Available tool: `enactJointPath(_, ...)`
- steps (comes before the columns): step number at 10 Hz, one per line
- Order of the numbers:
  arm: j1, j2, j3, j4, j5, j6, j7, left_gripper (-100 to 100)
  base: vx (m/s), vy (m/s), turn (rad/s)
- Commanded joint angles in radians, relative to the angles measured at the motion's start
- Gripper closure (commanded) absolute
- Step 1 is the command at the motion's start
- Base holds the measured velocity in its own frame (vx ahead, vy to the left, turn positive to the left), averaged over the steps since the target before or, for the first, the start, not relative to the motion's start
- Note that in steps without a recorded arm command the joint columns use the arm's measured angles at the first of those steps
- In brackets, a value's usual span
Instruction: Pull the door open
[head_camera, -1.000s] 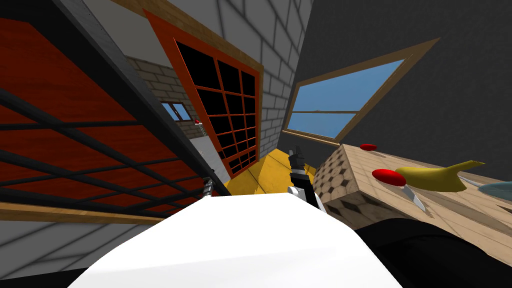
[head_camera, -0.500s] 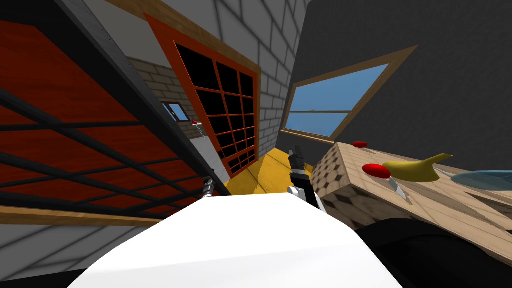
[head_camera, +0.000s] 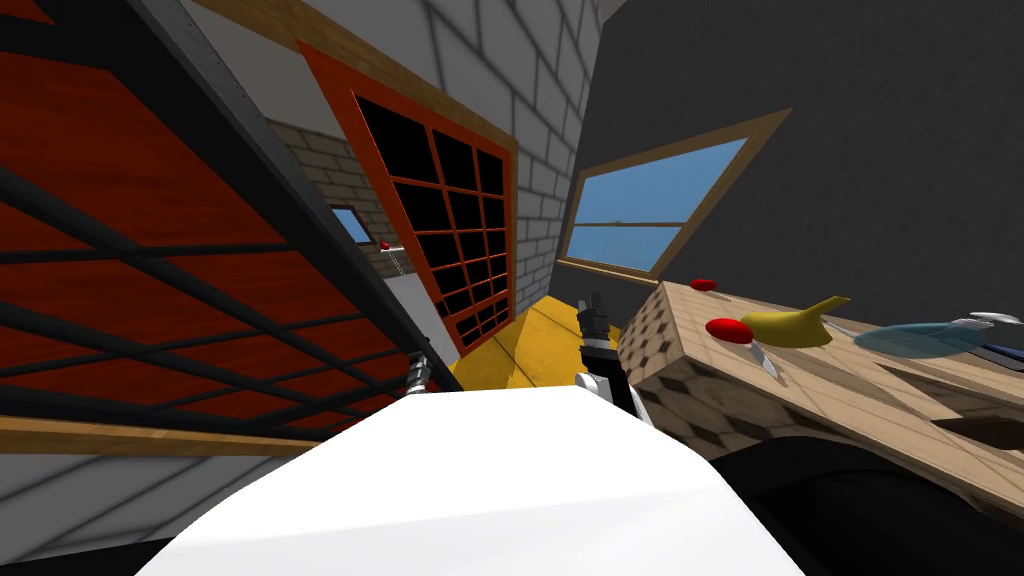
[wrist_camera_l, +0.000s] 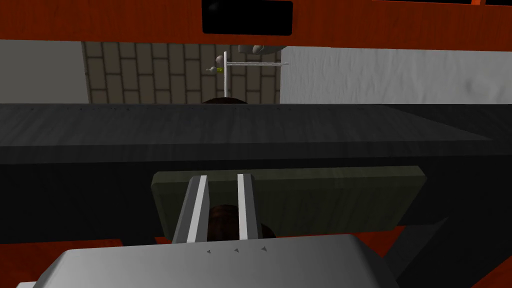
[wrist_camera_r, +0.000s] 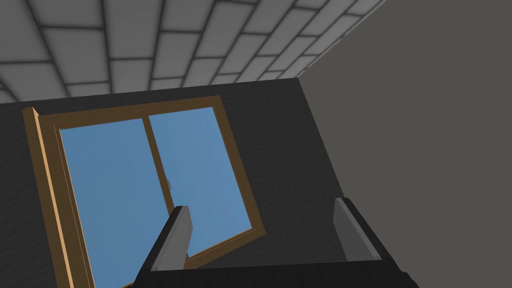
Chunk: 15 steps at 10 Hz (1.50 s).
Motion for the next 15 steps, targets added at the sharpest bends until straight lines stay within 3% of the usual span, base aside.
enactJointPath(1, 0.03, 0.003, 0.01, -0.023, 0.006, 0.028, 0.011, 100, -0.023, 0.002, 0.004)
enactJointPath(4, 0.03, 0.003, 0.01, -0.023, 0.006, 0.028, 0.011, 100, -0.003, 0.002, 0.007)
enactJointPath(9, 0.009, 0.021, -0.03, -0.005, 0.054, 0.021, 0.161, 100, -0.065, 0.032, -0.087)
enactJointPath(10, 0.0, 0.009, -0.044, -0.025, 0.051, 0.01, 0.173, -100, -0.091, 0.003, -0.118)
enactJointPath(15, -0.012, 0.007, -0.064, -0.024, 0.096, 0.011, 0.298, -100, -0.074, 0.018, -0.055)
